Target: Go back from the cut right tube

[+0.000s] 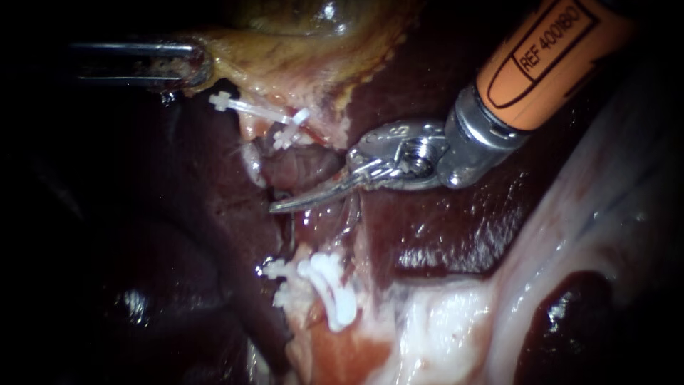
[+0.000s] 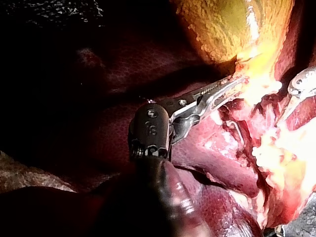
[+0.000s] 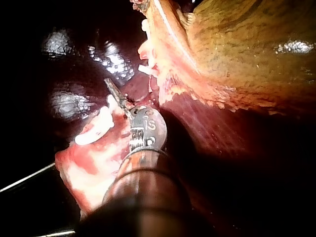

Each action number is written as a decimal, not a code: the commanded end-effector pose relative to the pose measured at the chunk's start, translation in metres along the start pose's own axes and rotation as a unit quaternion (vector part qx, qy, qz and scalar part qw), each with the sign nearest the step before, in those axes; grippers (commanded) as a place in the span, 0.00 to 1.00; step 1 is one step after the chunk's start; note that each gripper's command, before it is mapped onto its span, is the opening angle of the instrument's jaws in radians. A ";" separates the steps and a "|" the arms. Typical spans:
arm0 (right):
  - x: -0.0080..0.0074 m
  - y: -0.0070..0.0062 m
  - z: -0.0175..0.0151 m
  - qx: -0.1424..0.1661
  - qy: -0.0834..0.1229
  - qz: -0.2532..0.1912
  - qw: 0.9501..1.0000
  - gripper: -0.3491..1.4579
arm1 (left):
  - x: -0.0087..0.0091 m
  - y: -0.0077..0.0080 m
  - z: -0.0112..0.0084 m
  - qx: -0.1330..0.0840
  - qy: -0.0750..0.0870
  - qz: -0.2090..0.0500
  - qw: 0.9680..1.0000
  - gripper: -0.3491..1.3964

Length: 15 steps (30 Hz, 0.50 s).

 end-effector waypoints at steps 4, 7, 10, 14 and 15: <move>-0.0001 -0.0002 -0.0002 0.000 -0.001 0.006 1.000 0.00 | 0.0000 0.0000 0.0000 0.000 0.000 0.000 1.000 0.00; -0.0002 -0.0007 -0.0002 0.002 -0.002 0.011 1.000 0.23 | 0.0000 0.0000 0.0000 0.000 0.000 0.000 1.000 0.00; 0.0000 -0.0013 -0.0002 -0.022 0.011 0.012 1.000 0.72 | 0.0000 0.0000 0.0000 0.000 0.000 0.000 1.000 0.00; 0.0002 -0.0019 0.0000 -0.067 0.037 0.019 0.997 0.95 | 0.0000 0.0000 0.0000 0.000 0.000 0.000 1.000 0.00; 0.0002 -0.0020 0.0000 -0.073 0.040 0.021 0.996 0.97 | 0.0000 0.0000 -0.0001 0.000 0.000 0.000 1.000 0.00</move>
